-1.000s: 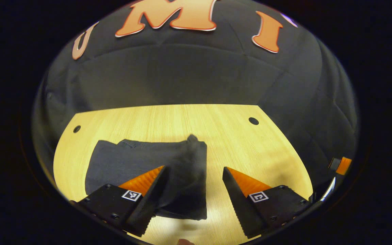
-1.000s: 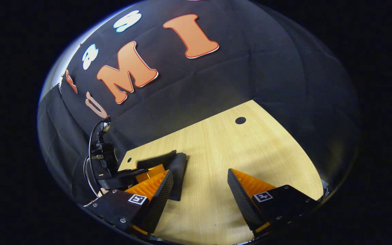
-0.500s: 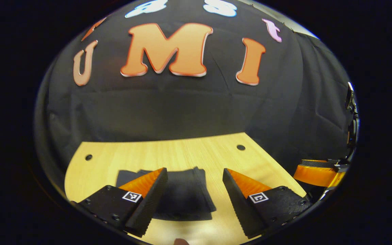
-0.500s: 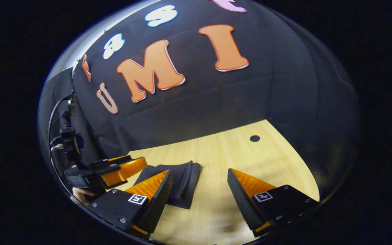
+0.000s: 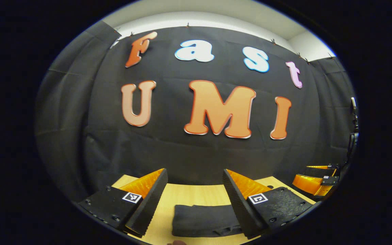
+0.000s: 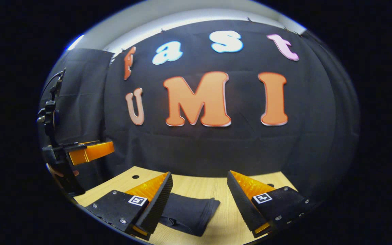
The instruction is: Grasp the waist and the cuffs of the jeans and fold them to make the two legs overlap; first hold the waist and fold one-third of the jeans toward the cuffs, then hold the cuffs and fold the remaining one-third in the same direction to finish folding.
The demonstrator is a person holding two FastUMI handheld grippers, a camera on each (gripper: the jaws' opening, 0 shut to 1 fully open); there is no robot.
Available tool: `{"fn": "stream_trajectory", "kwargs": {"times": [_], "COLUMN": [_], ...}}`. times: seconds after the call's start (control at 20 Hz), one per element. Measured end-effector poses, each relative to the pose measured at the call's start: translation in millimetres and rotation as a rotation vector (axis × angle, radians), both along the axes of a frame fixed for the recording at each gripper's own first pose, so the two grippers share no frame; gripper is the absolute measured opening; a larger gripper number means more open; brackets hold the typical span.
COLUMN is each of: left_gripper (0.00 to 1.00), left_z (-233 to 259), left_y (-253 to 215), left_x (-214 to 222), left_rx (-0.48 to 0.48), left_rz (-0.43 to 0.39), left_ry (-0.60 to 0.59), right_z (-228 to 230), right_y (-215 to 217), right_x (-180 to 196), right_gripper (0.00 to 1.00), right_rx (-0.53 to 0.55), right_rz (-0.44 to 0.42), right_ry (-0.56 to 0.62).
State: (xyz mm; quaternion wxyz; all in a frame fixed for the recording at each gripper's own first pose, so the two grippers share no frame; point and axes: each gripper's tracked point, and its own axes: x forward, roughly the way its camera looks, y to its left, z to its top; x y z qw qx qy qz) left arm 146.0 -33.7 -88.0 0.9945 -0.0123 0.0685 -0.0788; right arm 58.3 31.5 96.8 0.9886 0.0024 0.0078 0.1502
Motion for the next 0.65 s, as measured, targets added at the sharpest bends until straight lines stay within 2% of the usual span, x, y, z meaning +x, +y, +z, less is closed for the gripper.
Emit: {"fn": "stream_trajectory", "kwargs": {"times": [0.1,0.2,0.35,0.65], "left_gripper": [0.98,0.98,0.98,0.98], "left_z": [-7.5,-3.7,5.0,4.2], "left_y": [28.5,49.7,78.0,82.5], "left_x": [-7.9,-11.8,-22.7,-26.6], "left_rx": [-0.022,-0.036,-0.003,-0.025], "left_rz": [0.032,0.051,0.087,0.082], "left_ry": [0.021,-0.010,-0.059,-0.061], "right_z": [2.6,0.9,2.1,0.7], "right_y": [24.6,37.3,45.4,46.9], "right_x": [-6.5,-10.8,-16.0,-20.3], "right_gripper": [1.00,0.98,0.98,0.98], "right_rx": [-0.024,-0.021,0.014,0.066], "right_rz": [0.030,0.039,0.042,0.024], "right_ry": [-0.023,-0.013,0.000,0.037]}}
